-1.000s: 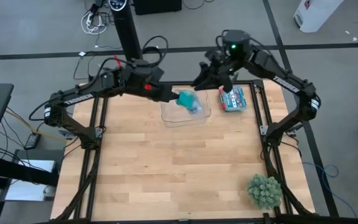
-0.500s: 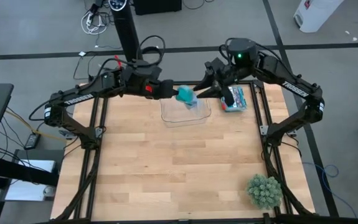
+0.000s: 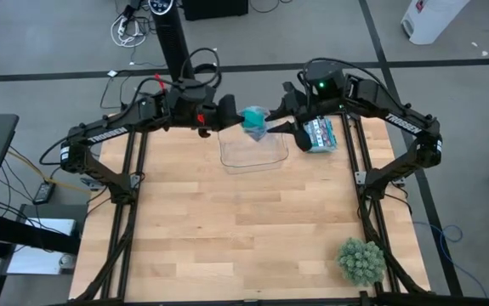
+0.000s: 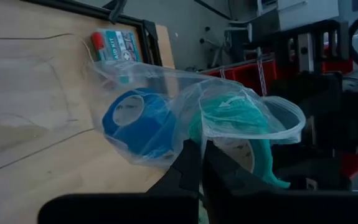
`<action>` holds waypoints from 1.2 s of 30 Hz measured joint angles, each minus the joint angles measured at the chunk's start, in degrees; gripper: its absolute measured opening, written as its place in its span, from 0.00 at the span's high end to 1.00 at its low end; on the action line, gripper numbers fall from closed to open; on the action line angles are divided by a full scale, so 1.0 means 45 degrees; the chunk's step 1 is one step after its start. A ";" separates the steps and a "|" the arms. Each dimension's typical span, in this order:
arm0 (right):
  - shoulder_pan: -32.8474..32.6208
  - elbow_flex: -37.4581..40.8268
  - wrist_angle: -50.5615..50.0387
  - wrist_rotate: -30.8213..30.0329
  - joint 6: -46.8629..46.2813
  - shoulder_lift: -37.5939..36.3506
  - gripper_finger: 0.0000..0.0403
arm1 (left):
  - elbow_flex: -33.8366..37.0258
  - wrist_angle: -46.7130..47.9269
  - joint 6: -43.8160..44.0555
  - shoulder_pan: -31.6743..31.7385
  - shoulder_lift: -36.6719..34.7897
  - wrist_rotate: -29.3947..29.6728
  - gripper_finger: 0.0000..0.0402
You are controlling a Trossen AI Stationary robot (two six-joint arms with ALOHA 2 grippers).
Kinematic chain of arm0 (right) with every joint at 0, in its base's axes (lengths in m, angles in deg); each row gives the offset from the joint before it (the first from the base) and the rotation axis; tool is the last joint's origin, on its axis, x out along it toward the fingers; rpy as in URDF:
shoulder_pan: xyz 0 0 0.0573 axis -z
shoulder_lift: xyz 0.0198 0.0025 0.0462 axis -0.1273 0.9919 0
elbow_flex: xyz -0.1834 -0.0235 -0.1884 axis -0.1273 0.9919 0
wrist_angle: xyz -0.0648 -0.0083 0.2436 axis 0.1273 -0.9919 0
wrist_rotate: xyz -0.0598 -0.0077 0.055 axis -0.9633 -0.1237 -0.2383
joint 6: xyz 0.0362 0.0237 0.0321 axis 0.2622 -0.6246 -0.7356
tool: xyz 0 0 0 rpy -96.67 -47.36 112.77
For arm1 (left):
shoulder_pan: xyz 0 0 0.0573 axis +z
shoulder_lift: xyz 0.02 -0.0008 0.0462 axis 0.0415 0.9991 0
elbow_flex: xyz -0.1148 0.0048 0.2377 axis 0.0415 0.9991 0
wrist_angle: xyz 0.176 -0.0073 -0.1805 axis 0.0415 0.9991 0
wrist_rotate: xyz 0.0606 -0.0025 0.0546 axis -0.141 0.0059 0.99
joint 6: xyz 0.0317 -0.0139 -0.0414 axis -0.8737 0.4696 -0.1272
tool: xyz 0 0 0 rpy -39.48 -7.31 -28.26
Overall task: Roll bandage
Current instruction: Put the sky blue bandage into the transparent zip bag
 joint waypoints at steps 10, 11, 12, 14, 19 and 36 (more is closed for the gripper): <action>-0.0306 0.0010 0.0139 -0.0874 0.1590 0.0152 0.62 | 0.0000 0.0017 0.0378 0.0005 -0.0005 -0.0121 0.98; -0.0352 0.0010 0.0242 -0.1069 0.1757 0.0139 0.62 | 0.0000 -0.0005 0.0378 0.0005 -0.0005 -0.0116 0.98; -0.0371 0.0010 0.0317 -0.1215 0.1872 0.0131 0.62 | 0.0000 -0.0017 0.0378 0.0001 -0.0008 -0.0116 0.98; -0.0379 0.0010 0.0309 -0.1267 0.2091 0.0131 0.62 | 0.0000 -0.0005 0.0377 0.0000 -0.0015 -0.0126 0.98; -0.0374 0.0010 0.0235 -0.1612 0.2909 0.0220 0.62 | 0.0000 -0.0053 0.0373 0.0000 -0.0015 -0.0121 0.98; -0.0563 0.0010 -0.0062 -0.2015 0.4742 0.0627 0.94 | 0.0000 -0.0503 0.0400 -0.0005 -0.0015 -0.0343 0.98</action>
